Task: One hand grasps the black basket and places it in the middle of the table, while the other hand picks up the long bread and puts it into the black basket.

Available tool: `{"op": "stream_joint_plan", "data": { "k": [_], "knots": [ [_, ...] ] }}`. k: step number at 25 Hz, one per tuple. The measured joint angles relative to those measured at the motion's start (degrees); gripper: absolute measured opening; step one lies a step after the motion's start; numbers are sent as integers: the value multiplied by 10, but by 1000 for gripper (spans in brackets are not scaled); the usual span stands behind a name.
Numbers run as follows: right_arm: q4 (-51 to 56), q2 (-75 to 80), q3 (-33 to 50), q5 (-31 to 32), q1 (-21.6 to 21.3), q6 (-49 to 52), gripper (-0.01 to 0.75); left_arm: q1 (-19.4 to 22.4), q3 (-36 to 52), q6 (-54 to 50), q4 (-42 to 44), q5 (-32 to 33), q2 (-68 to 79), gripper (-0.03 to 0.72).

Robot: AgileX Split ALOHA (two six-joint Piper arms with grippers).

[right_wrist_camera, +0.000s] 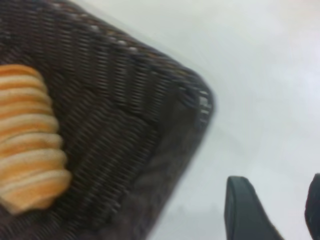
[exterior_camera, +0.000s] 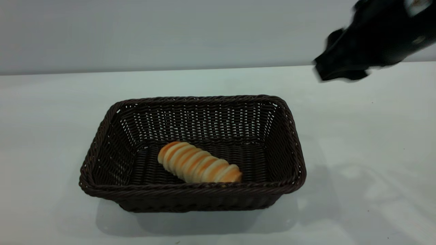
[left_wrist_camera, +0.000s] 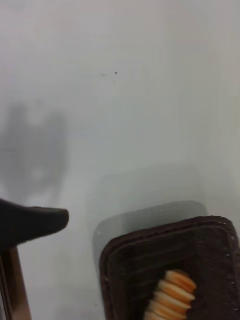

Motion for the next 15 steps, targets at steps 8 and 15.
{"op": "stream_joint_plan", "data": {
  "k": [8,15],
  "knots": [
    [4,-204,0,238,0,-3,232,0,85,22,0,0,-126,544],
    [41,-381,3,394,0,-51,232,0,155,44,0,3,-238,544]
  ]
}}
